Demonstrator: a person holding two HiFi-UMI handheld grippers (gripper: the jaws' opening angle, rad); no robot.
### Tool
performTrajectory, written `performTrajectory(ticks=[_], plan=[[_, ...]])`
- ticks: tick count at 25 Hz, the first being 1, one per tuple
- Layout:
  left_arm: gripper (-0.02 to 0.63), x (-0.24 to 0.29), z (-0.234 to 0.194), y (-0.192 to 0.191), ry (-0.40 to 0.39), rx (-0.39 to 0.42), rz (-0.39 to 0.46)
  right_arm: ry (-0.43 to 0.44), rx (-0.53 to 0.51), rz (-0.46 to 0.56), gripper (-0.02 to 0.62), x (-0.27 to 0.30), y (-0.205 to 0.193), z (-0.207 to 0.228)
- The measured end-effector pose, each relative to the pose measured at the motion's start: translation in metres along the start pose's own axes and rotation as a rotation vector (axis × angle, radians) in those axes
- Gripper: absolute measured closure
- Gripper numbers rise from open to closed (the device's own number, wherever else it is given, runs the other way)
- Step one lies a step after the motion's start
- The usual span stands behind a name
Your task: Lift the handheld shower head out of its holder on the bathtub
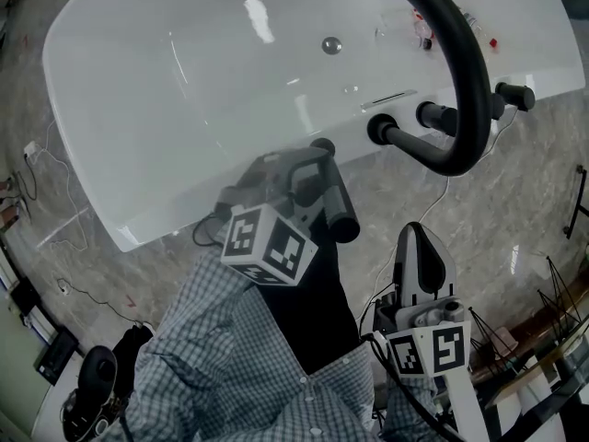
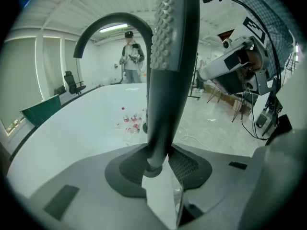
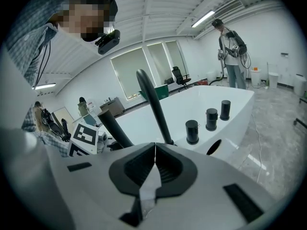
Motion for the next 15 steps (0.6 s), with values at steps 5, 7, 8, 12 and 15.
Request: performTrajectory(ticks=[5,7,8,12,15], plan=[[0.474,-0.015,0.005,0.014,0.005,0.016,0.002,0.001,-0.010,0.021,0.578,-0.012,0.012,-0.006],[0.474,-0.024,0.007,0.020,0.005,0.016,0.004,0.002,-0.013,0.027,0.578,-0.018,0.017,-0.009],[0.474,-0.027,0.008,0.023,0.007,0.016,0.006,0.002,-0.014,0.031,0.578,-0.020,0.020,-0.011],[0.474,-0.041,0.009,0.032,0.013,0.002,0.014,-0.001,-0.021,0.051,0.578,-0.028,0.029,-0.016],[0.474,-0.053,0.010,0.037,0.014,-0.012,0.016,-0.005,-0.027,0.061,0.578,-0.034,0.037,-0.019]])
Point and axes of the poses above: the fingertips, and each gripper's own axes: x forward along the fingers, z to its right, y out of its top, the point moved 9 cm from there along -x, backward along the fingers, and after that the axes turned 2 degrees about -z, right-handed, at the moved point
